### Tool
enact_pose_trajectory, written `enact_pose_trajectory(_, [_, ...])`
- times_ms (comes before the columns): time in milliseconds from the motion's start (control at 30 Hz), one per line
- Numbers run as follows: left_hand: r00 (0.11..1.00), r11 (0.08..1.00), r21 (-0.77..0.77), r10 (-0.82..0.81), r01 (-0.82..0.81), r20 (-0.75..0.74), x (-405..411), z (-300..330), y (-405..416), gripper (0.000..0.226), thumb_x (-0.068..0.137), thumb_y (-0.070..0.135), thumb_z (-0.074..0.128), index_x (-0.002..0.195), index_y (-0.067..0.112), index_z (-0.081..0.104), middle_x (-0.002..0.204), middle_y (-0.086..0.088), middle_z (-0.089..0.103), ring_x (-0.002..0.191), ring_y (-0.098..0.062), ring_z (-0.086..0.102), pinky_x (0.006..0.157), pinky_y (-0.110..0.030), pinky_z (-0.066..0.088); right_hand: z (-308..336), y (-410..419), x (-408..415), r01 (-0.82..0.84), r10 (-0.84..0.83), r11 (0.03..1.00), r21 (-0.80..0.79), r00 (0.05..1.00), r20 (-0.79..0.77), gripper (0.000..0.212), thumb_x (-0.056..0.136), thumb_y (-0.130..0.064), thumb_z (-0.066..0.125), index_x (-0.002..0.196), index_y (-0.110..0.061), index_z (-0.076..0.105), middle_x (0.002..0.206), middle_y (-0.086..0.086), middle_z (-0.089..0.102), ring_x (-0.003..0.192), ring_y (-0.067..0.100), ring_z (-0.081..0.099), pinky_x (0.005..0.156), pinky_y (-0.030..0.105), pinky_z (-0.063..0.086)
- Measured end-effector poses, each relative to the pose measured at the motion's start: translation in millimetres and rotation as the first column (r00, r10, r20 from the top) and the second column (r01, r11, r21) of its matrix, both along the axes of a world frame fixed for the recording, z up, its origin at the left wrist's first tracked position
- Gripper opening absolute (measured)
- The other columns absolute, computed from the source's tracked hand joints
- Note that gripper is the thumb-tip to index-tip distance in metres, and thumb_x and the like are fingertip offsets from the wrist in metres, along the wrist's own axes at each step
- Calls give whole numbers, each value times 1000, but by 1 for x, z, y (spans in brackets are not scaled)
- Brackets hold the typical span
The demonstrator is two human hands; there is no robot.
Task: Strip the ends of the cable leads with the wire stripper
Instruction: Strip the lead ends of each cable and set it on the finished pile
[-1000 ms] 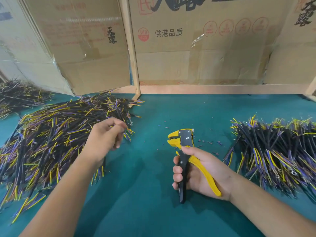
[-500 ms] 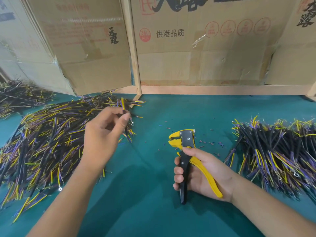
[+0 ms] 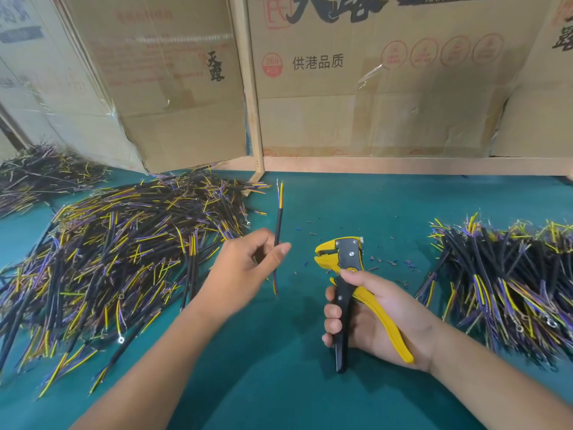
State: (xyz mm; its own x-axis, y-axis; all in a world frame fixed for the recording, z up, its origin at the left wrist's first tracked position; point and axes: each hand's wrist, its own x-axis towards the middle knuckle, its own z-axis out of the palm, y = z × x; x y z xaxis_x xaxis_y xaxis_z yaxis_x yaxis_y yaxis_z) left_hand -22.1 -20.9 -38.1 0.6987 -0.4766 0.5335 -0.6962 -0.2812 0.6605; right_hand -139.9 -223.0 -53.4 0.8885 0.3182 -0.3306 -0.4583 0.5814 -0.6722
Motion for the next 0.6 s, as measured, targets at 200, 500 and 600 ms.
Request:
enact_pose_trajectory(200, [999, 999, 20, 40, -40, -33, 3, -4, 0, 42, 95, 33, 61, 63, 18, 38, 51, 11, 32, 52, -8, 24, 48, -19, 21, -6, -3, 1, -18, 18, 1000, 16, 1000, 25, 33, 92, -35, 67, 88, -3, 63, 79, 15, 49, 68, 30, 51, 77, 49, 52])
enact_pose_trajectory(500, [998, 998, 41, 55, -55, -2, 4, -6, -1, 44, 97, 27, 62, 65, 10, 37, 52, 10, 31, 53, -9, 24, 48, -18, 21, -25, -12, 13, -79, 77, 995, 56, 996, 38, 37, 86, -40, 75, 90, -4, 68, 79, 14, 53, 69, 31, 54, 81, 50, 51])
enact_pose_trajectory(600, [997, 995, 59, 73, -74, 23, 5, -6, 1, 44, 97, 28, 62, 66, 8, 38, 53, 8, 30, 53, -11, 24, 48, -19, 21, -29, -14, 16, -100, 97, 992, 73, 994, 43, 37, 89, -41, 73, 92, -4, 68, 80, 14, 54, 71, 32, 54, 83, 51, 50])
